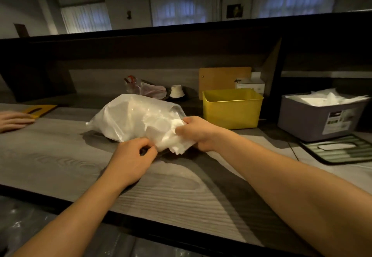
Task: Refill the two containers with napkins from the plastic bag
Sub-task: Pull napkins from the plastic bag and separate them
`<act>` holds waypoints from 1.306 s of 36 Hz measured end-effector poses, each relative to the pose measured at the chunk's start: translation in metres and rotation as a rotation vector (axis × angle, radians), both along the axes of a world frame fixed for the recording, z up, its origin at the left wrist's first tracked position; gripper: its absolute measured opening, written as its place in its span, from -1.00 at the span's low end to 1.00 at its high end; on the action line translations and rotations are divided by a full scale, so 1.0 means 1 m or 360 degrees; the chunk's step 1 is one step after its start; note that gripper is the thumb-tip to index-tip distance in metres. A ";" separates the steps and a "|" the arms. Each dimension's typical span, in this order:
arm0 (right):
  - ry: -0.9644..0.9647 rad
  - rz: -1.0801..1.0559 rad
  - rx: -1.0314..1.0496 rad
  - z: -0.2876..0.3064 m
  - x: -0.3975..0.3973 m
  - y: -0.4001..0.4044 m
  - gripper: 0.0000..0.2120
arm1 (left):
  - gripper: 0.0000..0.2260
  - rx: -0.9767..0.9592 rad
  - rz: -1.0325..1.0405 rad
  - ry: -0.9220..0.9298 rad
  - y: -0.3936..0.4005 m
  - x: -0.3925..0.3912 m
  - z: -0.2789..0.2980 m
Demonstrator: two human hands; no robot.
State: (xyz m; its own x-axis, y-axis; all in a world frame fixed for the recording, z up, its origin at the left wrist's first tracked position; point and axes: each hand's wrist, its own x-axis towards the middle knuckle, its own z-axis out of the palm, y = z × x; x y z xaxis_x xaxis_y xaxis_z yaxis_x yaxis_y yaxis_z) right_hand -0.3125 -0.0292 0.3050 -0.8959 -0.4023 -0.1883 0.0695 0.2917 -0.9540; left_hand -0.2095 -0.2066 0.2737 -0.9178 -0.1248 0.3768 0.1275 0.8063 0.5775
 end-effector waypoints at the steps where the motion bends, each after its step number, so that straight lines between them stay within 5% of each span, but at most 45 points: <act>1: -0.0042 0.0063 0.0040 0.002 0.003 0.012 -0.65 | -0.91 -0.0021 -0.0023 -0.0002 0.000 0.000 0.000; 5: -0.0027 0.0239 0.0327 0.011 0.012 0.067 -0.74 | -0.81 -0.0178 -0.0240 0.0030 0.004 0.003 -0.003; 9: 0.0210 0.0233 0.0562 0.018 0.017 0.120 -0.60 | -0.85 -0.0343 -0.0481 0.0109 0.030 0.005 -0.002; 18: 0.0654 -0.0625 0.0382 -0.011 0.011 0.187 -0.64 | -0.48 -0.0324 -0.0909 -0.0154 0.132 -0.032 0.004; 27: 0.0962 -0.0605 0.0566 -0.026 0.014 0.195 -0.56 | -0.81 -0.0039 -0.0767 -0.0013 0.171 -0.088 0.008; 33: 0.1284 -0.0521 0.0781 -0.028 0.018 0.194 -0.69 | -0.38 -0.0201 -0.1006 -0.0176 0.163 -0.096 0.002; 39: 0.1459 -0.0093 0.1255 -0.026 0.030 0.186 -0.57 | -0.51 -0.0336 -0.0924 -0.0014 0.164 -0.099 -0.001; 47: 0.1344 -0.0297 0.1020 -0.026 0.020 0.188 -0.68 | -0.78 -0.0171 -0.0831 0.0032 0.164 -0.100 0.002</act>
State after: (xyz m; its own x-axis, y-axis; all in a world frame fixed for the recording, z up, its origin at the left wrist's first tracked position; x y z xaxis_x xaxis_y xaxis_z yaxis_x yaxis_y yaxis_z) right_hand -0.2920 0.1584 0.2794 -0.8721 -0.2921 0.3927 -0.4449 0.8075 -0.3874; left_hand -0.3099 -0.0430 0.2755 -0.8400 0.3866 0.3808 0.5377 0.6871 0.4886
